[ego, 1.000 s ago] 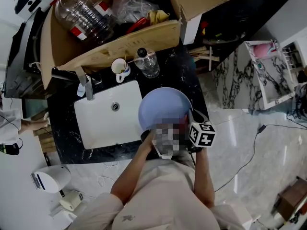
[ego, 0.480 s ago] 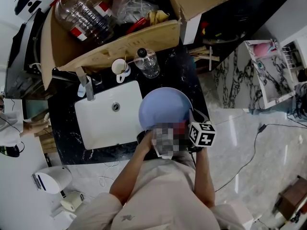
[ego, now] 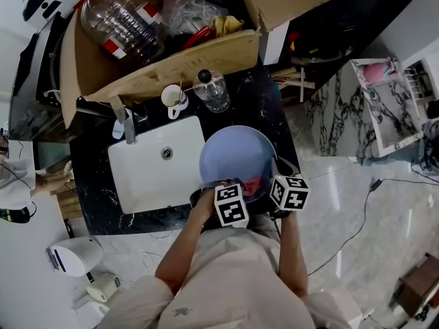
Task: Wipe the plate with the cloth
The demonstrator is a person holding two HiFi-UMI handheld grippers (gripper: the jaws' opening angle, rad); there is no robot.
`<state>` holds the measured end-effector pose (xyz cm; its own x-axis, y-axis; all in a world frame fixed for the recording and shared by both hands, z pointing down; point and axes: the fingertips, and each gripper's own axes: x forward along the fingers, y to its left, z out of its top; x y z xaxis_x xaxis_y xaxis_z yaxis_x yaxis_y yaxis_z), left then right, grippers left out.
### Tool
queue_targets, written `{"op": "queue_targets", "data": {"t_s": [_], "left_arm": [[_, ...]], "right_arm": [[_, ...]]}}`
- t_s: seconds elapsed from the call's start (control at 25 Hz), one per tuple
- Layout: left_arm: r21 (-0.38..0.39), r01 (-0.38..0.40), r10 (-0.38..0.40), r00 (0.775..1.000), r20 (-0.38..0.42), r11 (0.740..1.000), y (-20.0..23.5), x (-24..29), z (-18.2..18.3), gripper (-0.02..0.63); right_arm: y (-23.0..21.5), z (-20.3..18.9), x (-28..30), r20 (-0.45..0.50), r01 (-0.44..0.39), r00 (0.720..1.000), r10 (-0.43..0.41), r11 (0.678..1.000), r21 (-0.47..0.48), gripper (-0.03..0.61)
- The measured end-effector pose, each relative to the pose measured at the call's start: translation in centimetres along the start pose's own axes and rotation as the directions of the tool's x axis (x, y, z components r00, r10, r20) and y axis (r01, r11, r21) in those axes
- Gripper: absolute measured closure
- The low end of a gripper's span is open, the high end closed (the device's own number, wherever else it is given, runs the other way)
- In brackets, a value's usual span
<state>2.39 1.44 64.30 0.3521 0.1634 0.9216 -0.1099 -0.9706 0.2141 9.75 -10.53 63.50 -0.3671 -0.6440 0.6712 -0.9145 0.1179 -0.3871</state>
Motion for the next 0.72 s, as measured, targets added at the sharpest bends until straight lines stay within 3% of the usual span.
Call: {"op": "queue_targets", "data": {"t_s": [0.72], "left_arm": [[-0.046,-0.068,0.063,0.992,-0.112,0.997,1.0,-1.1,-3.6,0.581]], "right_arm": [[0.0,0.0,0.0,-0.002,-0.005,1.0,0.005,1.0,-0.004,0.558]]}}
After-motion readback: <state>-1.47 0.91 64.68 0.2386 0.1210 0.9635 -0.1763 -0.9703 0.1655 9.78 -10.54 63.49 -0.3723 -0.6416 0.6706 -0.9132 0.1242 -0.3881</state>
